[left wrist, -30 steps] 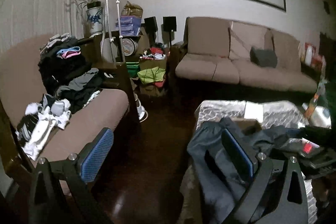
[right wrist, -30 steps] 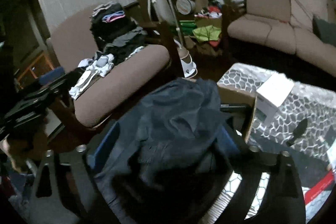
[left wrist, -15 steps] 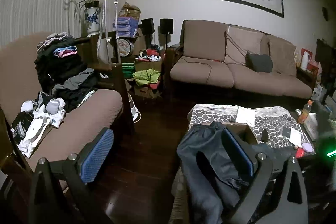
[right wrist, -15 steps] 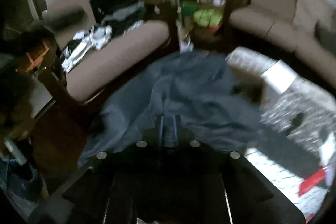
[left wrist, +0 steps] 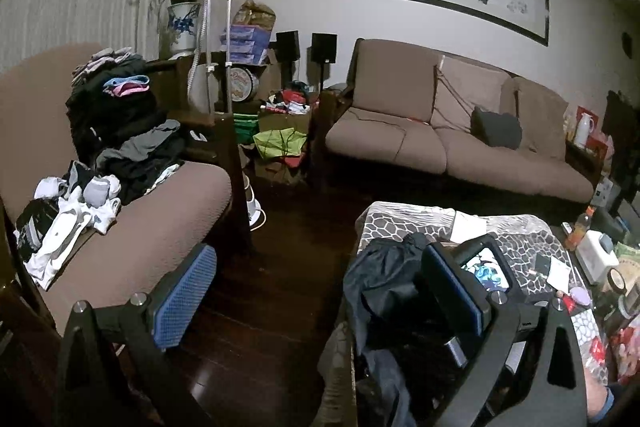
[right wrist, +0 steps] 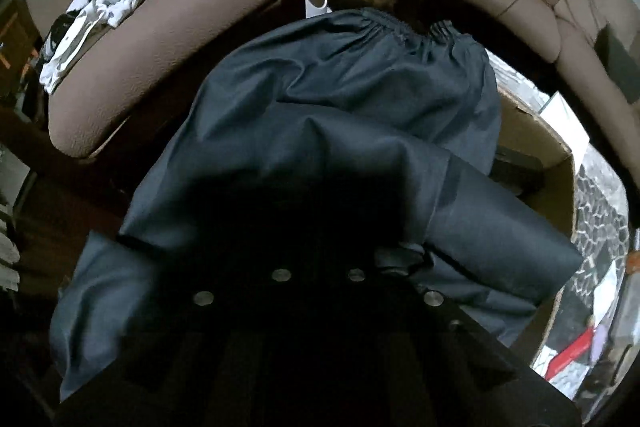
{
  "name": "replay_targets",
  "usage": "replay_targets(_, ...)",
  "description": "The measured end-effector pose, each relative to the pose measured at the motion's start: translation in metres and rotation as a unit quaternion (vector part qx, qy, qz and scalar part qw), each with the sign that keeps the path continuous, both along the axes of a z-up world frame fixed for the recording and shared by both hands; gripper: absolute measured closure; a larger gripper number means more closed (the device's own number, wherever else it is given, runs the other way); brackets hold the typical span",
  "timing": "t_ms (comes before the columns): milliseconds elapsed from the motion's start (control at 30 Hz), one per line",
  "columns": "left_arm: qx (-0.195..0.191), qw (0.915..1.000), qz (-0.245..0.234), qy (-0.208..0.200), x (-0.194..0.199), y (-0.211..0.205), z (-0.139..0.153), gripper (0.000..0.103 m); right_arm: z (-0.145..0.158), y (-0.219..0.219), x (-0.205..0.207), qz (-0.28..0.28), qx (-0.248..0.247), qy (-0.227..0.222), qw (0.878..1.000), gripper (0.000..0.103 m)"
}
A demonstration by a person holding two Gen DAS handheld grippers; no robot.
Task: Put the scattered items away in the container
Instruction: 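Open both tools to release the black cloth into the box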
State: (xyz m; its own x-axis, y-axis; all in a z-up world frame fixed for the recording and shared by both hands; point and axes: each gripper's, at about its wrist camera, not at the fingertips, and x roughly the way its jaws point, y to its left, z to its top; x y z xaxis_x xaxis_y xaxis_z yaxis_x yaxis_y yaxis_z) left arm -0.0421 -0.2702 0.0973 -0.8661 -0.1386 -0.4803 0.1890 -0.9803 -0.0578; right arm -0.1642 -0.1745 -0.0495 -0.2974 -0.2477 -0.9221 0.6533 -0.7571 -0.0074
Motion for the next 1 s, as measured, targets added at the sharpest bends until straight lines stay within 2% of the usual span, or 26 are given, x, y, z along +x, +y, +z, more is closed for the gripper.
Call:
replay_targets(100, -0.001, 0.9999, -0.013, 0.005, 0.002, 0.009, 0.003, 0.0, 0.004, 0.019, 0.009, 0.008, -0.041, 0.003, 0.999, 0.103)
replay_targets(167, 0.0, 0.9998, -0.02, 0.008, 0.004, 0.013, 0.004, 0.0, 0.02, 0.042, 0.022, 0.006, -0.103, -0.002, 0.995, 0.1)
replay_targets(267, 0.005, 0.9996, -0.027, 0.011, 0.004, 0.019, 0.006, 0.0, 0.055, 0.091, 0.049, 0.008, -0.186, 0.029, 0.982, 0.097)
replay_targets(300, 0.007, 0.9995, -0.03, 0.012, 0.004, 0.021, 0.006, 0.0, 0.066, 0.109, 0.057, 0.005, -0.195, 0.052, 0.979, 0.095)
replay_targets(333, 0.012, 0.9992, -0.036, 0.013, 0.004, 0.024, 0.006, 0.0, 0.076, 0.126, 0.066, 0.001, -0.203, 0.075, 0.976, 0.088)
replay_targets(367, 0.022, 0.9986, -0.047, 0.014, 0.004, 0.027, 0.006, 0.0, 0.086, 0.144, 0.076, -0.005, -0.205, 0.104, 0.973, 0.082)
replay_targets(433, 0.077, 0.9925, -0.094, 0.012, 0.001, 0.031, 0.002, 0.0, 0.102, 0.178, 0.093, -0.031, -0.2, 0.155, 0.967, 0.045)
replay_targets(467, 0.106, 0.9878, -0.114, 0.009, -0.001, 0.034, -0.001, 0.0, 0.108, 0.192, 0.098, -0.043, -0.197, 0.173, 0.964, 0.038)
replay_targets(500, 0.118, 0.9856, -0.12, 0.007, -0.002, 0.04, -0.003, 0.0, 0.115, 0.209, 0.106, -0.057, -0.189, 0.2, 0.96, 0.033)
replay_targets(567, 0.113, 0.9867, -0.116, 0.008, -0.004, 0.059, -0.007, 0.0, 0.125, 0.243, 0.122, -0.094, -0.153, 0.267, 0.947, 0.029)
replay_targets(633, 0.086, 0.9896, -0.114, 0.013, -0.004, 0.087, -0.009, 0.0, 0.125, 0.271, 0.129, -0.134, -0.117, 0.301, 0.937, 0.019)
replay_targets(800, 0.057, 0.9916, -0.116, 0.005, -0.008, 0.148, -0.021, 0.0, 0.113, 0.327, 0.133, -0.211, -0.108, 0.311, 0.92, 0.016)
replay_targets(867, 0.038, 0.9922, -0.119, -0.005, -0.011, 0.175, -0.029, 0.0, 0.105, 0.35, 0.131, -0.237, -0.116, 0.3, 0.917, 0.016)
replay_targets(1000, 0.019, 0.986, -0.164, -0.024, -0.012, 0.224, -0.043, 0.0, 0.088, 0.392, 0.134, -0.265, -0.12, 0.283, 0.914, 0.016)
